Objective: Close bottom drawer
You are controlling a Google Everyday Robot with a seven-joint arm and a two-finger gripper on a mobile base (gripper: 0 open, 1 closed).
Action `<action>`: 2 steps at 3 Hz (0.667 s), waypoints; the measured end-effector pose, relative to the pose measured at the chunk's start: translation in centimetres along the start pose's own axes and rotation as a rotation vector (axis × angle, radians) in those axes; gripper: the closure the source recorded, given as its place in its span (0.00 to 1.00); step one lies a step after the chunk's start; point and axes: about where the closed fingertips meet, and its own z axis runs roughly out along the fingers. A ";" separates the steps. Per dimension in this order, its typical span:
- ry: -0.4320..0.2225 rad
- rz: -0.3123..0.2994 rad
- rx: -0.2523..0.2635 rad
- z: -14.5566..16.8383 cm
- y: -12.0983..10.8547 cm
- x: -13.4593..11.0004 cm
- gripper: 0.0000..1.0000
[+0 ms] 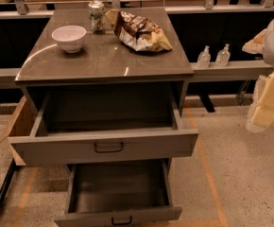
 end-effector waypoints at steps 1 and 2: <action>0.000 0.000 0.000 0.0 0.0 0.0 0.00; -0.002 -0.001 0.008 -0.2 0.0 -0.1 0.12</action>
Offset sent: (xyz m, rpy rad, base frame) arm 0.0000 0.0000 0.0000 0.0000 0.0000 0.0000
